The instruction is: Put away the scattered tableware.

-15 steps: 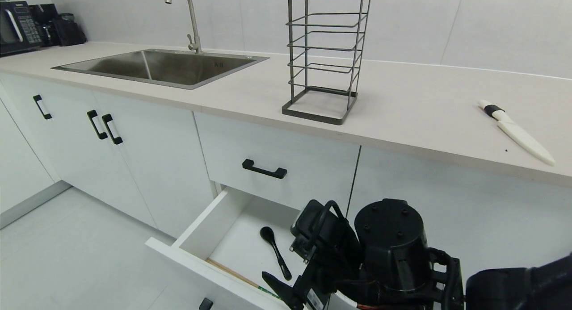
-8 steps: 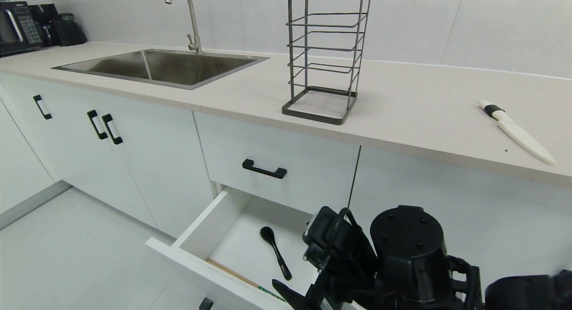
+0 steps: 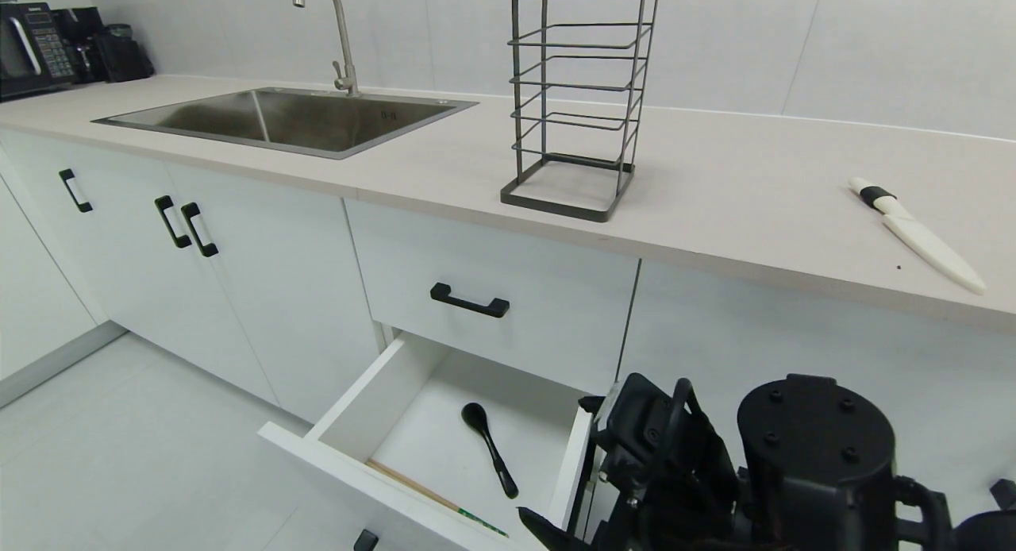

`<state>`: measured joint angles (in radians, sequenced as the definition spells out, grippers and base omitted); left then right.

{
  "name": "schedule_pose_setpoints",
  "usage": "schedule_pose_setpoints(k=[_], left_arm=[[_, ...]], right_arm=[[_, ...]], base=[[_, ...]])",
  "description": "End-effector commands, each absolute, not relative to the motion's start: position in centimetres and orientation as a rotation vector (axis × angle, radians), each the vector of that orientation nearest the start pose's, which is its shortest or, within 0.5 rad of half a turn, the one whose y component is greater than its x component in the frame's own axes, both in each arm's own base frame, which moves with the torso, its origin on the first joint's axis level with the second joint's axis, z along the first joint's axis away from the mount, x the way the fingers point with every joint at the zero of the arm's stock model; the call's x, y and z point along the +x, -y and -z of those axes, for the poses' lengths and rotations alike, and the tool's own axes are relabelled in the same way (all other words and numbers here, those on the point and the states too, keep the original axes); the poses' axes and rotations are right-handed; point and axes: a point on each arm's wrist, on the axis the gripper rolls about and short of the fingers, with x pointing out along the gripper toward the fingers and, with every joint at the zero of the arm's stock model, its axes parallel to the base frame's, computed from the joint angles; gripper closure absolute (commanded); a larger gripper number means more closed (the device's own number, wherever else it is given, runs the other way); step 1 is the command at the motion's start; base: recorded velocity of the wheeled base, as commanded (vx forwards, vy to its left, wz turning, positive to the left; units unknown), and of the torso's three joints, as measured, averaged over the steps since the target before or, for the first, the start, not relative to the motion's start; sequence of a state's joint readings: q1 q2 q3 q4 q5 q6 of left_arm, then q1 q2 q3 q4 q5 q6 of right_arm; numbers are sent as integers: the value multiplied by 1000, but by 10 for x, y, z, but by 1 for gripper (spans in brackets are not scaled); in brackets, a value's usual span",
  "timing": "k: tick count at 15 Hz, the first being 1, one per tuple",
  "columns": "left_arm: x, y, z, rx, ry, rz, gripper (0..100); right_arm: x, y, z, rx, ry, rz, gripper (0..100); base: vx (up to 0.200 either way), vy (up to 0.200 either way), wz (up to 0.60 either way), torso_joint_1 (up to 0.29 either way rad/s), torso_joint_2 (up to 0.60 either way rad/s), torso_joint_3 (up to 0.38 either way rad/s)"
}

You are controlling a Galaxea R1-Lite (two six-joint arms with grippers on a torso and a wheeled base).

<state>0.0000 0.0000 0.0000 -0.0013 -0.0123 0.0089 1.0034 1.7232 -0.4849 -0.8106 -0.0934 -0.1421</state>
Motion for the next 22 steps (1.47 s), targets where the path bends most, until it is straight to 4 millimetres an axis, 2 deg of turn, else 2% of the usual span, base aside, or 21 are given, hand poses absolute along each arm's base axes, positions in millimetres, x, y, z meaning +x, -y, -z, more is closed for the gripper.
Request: schedule_pose_setpoints(k=[1,3,6,9,13,14,20,22], left_arm=[[-23,0,-76,9,2,12,0],[-23,0,-76,9,2,12,0],[-23,0,-76,9,2,12,0],[-23,0,-76,9,2,14,0],[-23,0,-76,9,2,12,0],[-23,0,-76,9,2,12,0],[-23,0,-76,9,2,12,0],[-23,0,-76,9,2,12,0]], right_arm=[[143,-220,-119,-350,-297,-923,0],[142,-218,-121,-348,-291,-922,0],[136,-197,-125,-340,-288,-898,0],[123,-160,-140,-305,-240,-843,0],[99,-115,-141,-279,-206,-793,0],[82,-95,-147,-263,-139,-791,0],[36,-38,-161,-172,86,-749,0],[25,-24,-158,-152,123,-710,0]], base=[[0,0,0,0,0,0],[0,0,0,0,0,0],[0,0,0,0,0,0],[0,0,0,0,0,0],[0,0,0,0,0,0],[0,0,0,0,0,0],[0,0,0,0,0,0],[0,0,0,0,0,0]])
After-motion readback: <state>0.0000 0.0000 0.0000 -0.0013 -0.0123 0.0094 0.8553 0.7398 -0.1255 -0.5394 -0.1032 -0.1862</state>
